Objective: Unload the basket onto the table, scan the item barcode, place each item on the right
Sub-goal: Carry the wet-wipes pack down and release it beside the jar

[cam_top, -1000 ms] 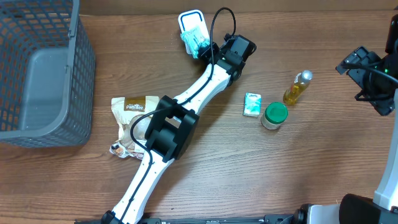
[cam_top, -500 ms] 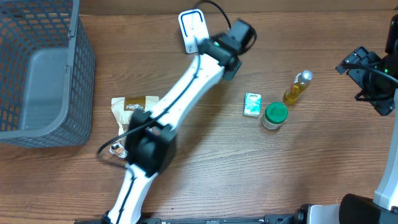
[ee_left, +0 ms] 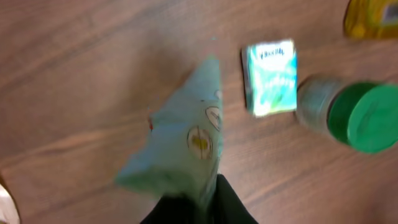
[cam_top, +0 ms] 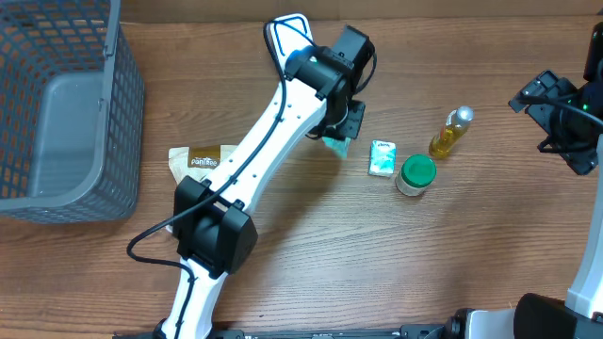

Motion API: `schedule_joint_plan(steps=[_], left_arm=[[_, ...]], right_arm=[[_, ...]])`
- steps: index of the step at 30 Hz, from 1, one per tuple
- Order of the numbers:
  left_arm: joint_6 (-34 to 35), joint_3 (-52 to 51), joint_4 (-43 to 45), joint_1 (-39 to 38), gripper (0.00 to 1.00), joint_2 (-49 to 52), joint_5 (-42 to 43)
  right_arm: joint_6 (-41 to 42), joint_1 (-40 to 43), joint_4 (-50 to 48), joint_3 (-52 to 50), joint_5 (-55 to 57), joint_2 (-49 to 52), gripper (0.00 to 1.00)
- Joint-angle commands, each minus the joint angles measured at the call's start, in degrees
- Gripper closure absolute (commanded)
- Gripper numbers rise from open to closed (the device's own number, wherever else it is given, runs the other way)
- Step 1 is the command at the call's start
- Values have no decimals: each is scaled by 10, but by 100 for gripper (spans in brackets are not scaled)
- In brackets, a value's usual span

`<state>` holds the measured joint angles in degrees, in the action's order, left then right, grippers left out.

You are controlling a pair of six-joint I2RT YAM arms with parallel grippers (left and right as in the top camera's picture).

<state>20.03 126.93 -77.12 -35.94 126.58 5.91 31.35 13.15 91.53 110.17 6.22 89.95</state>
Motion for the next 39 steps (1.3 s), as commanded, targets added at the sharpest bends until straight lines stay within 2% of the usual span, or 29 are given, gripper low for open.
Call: schedule_joint_plan(steps=[1, 9, 14, 19, 21, 26, 28, 31, 36, 39], left_arm=[[18, -12, -13, -15, 88, -2, 42], [19, -91, 9, -43, 91, -2, 76], [18, -149, 39, -53, 87, -2, 137], [10, -187, 59, -54, 84, -2, 155], [9, -195, 61, -53, 80, -2, 147], [5, -196, 66, -54, 58, -2, 142], [3, -196, 73, -55, 35, -2, 141], [3, -196, 80, -55, 16, -2, 132], [4, -196, 91, -56, 4, -2, 120], [8, -196, 95, -57, 2, -2, 109]], right_arm=[[2, 2, -1, 1, 2, -5, 0], [2, 2, -1, 1, 2, -5, 0], [2, 2, -1, 1, 2, -5, 0], [2, 2, -1, 1, 2, -5, 0], [2, 2, -1, 1, 2, -5, 0], [2, 2, -1, 1, 2, -5, 0], [2, 2, -1, 1, 2, -5, 0], [2, 2, -1, 1, 2, -5, 0], [2, 2, -1, 1, 2, -5, 0], [2, 2, -1, 1, 2, -5, 0]])
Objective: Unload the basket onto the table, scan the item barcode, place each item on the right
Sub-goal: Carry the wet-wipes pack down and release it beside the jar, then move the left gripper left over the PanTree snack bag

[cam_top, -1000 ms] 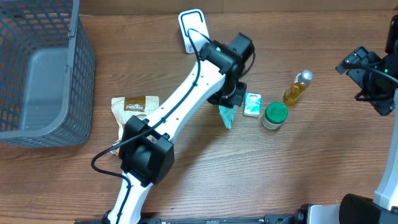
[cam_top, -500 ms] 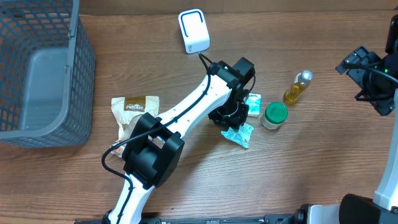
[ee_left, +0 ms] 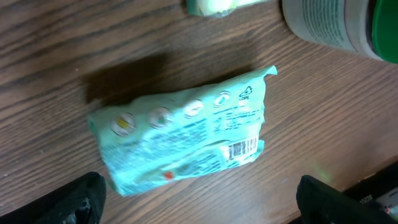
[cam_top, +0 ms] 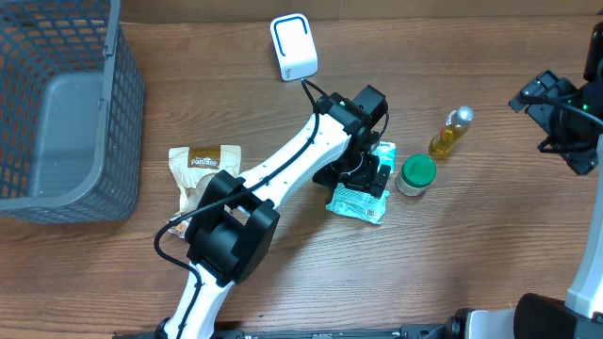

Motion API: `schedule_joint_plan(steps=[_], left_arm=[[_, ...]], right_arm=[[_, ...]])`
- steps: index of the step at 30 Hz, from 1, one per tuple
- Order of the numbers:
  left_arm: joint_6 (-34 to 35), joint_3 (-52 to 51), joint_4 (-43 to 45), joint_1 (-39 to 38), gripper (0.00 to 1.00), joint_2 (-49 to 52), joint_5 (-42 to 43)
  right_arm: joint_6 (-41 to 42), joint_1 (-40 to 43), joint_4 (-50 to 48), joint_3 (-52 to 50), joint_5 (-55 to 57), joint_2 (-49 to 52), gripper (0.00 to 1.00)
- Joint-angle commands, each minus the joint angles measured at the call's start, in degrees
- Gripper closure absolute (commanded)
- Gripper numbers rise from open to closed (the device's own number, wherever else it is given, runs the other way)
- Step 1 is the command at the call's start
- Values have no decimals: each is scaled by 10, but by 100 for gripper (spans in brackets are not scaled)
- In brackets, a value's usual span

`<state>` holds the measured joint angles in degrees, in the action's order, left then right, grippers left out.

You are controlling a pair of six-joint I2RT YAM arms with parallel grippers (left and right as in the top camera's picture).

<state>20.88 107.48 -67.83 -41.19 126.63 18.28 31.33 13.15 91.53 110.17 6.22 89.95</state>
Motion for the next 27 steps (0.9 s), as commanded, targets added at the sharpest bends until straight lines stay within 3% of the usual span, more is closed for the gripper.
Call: schedule_joint_plan(steps=[1, 5, 13, 17, 22, 27], left_arm=[[-1, -2, 2, -5, 2, -3, -24], [44, -2, -5, -2, 5, -3, -38], [45, -2, -25, 15, 5, -44, -67], [74, -2, -72, 23, 4, -92, -205], [170, -2, -176, 38, 0, -157, -418], [229, -2, -249, 77, 0, -187, -496]], right_arm=[[2, 2, -1, 1, 2, -5, 0], [2, 2, -1, 1, 2, -5, 0], [2, 2, -1, 1, 2, -5, 0], [2, 2, -1, 1, 2, -5, 0], [2, 2, -1, 1, 2, -5, 0], [2, 2, -1, 1, 2, -5, 0]])
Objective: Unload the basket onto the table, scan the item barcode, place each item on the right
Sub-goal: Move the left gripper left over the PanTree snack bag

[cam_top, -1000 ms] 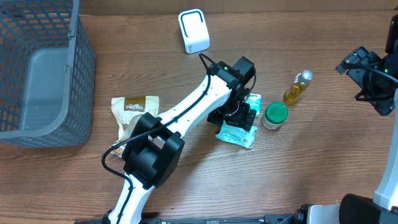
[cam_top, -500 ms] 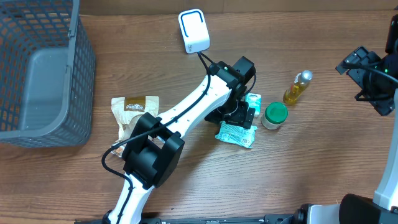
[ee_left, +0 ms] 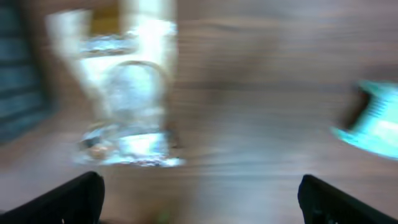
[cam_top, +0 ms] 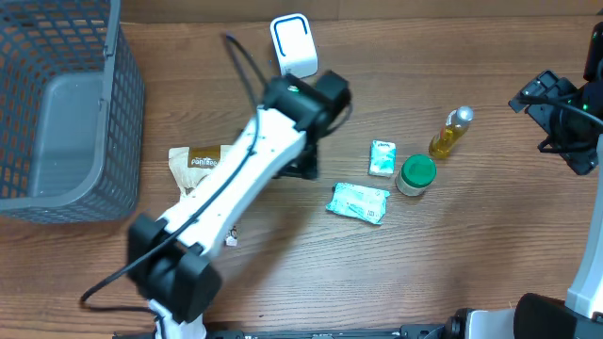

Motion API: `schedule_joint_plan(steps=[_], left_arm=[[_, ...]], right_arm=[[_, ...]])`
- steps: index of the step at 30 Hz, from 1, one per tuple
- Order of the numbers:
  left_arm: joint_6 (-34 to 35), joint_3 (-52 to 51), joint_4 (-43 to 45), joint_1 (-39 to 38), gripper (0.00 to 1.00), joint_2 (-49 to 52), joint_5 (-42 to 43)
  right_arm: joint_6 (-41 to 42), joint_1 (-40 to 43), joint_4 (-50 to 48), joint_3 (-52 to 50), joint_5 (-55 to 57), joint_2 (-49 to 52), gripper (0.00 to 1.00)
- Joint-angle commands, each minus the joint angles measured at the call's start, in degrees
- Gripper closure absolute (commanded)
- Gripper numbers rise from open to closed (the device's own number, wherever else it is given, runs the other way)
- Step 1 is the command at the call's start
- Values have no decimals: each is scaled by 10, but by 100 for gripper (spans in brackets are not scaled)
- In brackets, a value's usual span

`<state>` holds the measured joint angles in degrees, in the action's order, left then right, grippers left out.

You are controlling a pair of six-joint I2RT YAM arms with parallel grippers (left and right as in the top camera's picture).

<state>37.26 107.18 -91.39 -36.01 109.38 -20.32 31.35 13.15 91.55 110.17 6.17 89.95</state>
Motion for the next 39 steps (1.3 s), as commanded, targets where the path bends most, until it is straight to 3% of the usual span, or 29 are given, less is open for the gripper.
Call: schedule_joint_plan(steps=[1, 6, 13, 19, 24, 39], left_arm=[[66, 1, -18, 37, 0, -14, -112], [54, -5, -21, 89, 0, -14, -93], [-48, -22, 6, 128, 0, -14, 30], [-67, -44, 24, 135, 0, -14, 40], [-126, -73, 40, 137, 0, -14, 69], [-111, -218, 165, 225, 0, -14, 95]], right_arm=[[2, 2, -1, 1, 2, -5, 0], [2, 2, -1, 1, 2, -5, 0], [2, 2, -1, 1, 2, -5, 0], [2, 2, -1, 1, 2, -5, 0], [2, 2, -1, 1, 2, -5, 0], [2, 2, -1, 1, 2, -5, 0]])
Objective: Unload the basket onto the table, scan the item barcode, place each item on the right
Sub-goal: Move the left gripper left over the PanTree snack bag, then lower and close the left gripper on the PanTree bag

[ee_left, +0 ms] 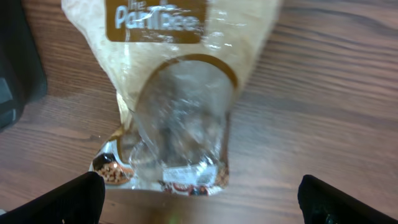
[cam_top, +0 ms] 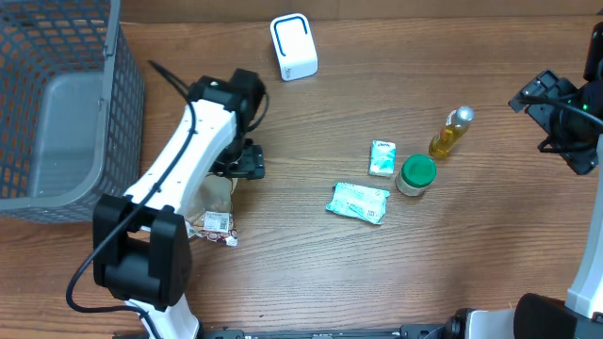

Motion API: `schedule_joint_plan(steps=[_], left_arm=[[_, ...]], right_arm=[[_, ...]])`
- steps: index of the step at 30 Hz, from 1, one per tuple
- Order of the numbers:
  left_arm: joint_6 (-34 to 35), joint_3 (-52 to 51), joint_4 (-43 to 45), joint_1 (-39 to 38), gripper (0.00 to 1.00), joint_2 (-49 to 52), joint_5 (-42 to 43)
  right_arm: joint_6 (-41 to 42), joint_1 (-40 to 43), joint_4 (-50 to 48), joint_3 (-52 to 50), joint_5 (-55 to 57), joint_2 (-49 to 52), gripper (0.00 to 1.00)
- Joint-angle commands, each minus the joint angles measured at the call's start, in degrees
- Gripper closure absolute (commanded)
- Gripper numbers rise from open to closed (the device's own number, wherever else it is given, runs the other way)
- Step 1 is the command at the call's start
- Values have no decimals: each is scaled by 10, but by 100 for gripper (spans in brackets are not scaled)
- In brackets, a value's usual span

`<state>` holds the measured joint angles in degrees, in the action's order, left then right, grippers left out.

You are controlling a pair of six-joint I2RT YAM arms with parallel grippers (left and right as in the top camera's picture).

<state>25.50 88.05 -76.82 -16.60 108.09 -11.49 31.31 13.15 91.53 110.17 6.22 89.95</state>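
A clear snack bag with a brown label (ee_left: 177,93) lies flat on the wooden table; in the overhead view the bag (cam_top: 213,215) is partly covered by my left arm. My left gripper (ee_left: 200,202) hovers over the bag's lower end, open, with one dark fingertip at each bottom corner and nothing between them. From above, the left gripper (cam_top: 242,166) is near the bag's upper end. A white scanner (cam_top: 294,47) lies at the back. A teal packet (cam_top: 358,201) lies right of centre. My right gripper (cam_top: 554,105) is at the far right edge, away from everything.
A grey mesh basket (cam_top: 57,113) stands at the back left, close to my left arm. A small teal box (cam_top: 382,157), a green-lidded jar (cam_top: 415,174) and a yellow bottle (cam_top: 450,132) stand in a group right of centre.
My left arm has moved left from the middle of the table. Its open gripper is now right over the snack bag. The teal packet and the right arm have not moved.
My left gripper held the teal packet up near the scanner. Then the packet lay on the table beside the jar with the gripper open above it. After that the arm was further left, and now it is over the snack bag.
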Motion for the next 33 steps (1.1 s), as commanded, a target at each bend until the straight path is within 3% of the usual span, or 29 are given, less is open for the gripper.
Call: schedule_joint_plan(steps=[1, 14, 17, 26, 33], left_arm=[[9, -34, 25, 38, 0, -1, 6], [9, -142, 124, 68, 0, -1, 19], [9, -162, 138, 67, 0, -1, 74], [-2, -182, 188, 60, 0, -1, 342], [8, -181, 251, 38, 3, -1, 474]], right_arm=[[2, 2, -1, 1, 2, -5, 0], [2, 2, -1, 1, 2, -5, 0], [2, 2, -1, 1, 2, -5, 0], [2, 2, -1, 1, 2, -5, 0], [2, 2, -1, 1, 2, -5, 0]])
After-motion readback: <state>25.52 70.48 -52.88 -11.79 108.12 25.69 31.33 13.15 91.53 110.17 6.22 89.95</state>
